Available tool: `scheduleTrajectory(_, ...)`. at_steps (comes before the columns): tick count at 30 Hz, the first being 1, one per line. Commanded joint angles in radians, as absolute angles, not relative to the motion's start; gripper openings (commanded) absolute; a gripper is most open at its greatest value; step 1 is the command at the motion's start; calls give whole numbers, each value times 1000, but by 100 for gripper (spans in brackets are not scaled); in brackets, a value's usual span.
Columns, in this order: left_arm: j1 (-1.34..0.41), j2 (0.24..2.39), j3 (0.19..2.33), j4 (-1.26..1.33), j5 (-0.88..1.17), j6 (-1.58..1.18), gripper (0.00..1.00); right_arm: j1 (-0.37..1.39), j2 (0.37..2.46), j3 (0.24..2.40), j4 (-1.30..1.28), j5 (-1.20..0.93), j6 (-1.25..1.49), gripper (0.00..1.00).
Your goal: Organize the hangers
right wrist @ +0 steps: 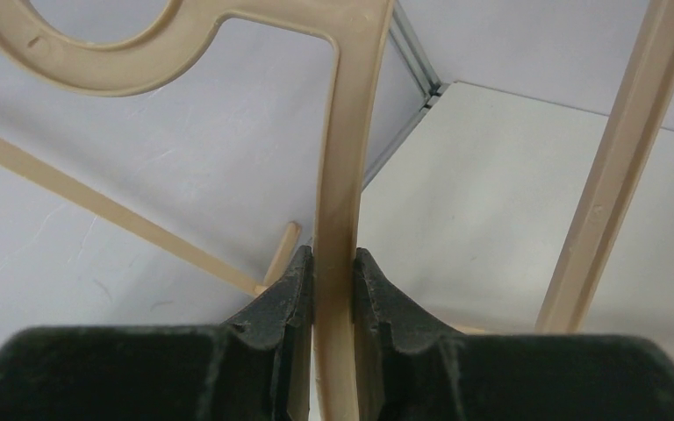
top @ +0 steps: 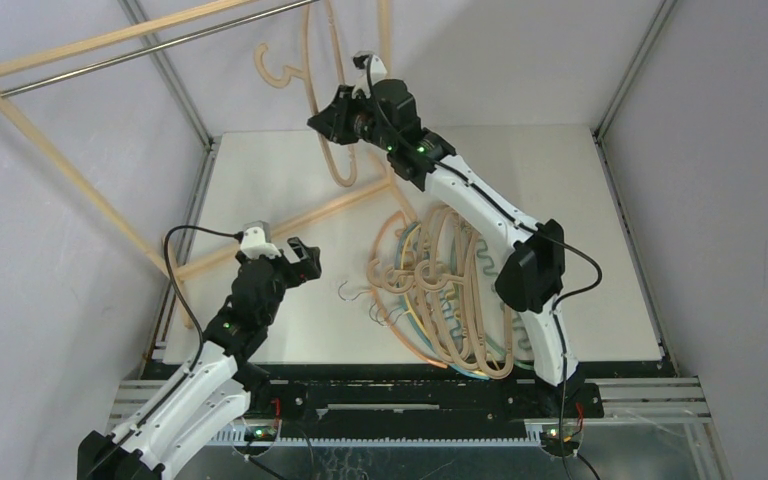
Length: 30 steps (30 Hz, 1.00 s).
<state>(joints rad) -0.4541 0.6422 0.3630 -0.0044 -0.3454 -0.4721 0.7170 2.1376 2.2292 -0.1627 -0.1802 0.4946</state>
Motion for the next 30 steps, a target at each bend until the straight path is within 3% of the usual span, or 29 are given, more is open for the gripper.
scheduleTrajectory(1,-459,649,380,27,-351,-483,99,750,1971,2191,-70,-210,436,2)
scheduleTrajectory(9,-459,672,370,44,-341,-494,99,782,1823,2006,5,-228,418,2)
scheduleTrajectory(16,-459,665,370,42,-346,-493,99,780,1876,2098,-25,-250,441,3)
scheduleTrajectory(23,-459,629,381,15,-356,-481,99,760,2032,2332,-131,-232,466,3)
scheduleTrajectory(30,-459,594,381,-5,-371,-471,100,744,2076,2352,-133,-224,495,2)
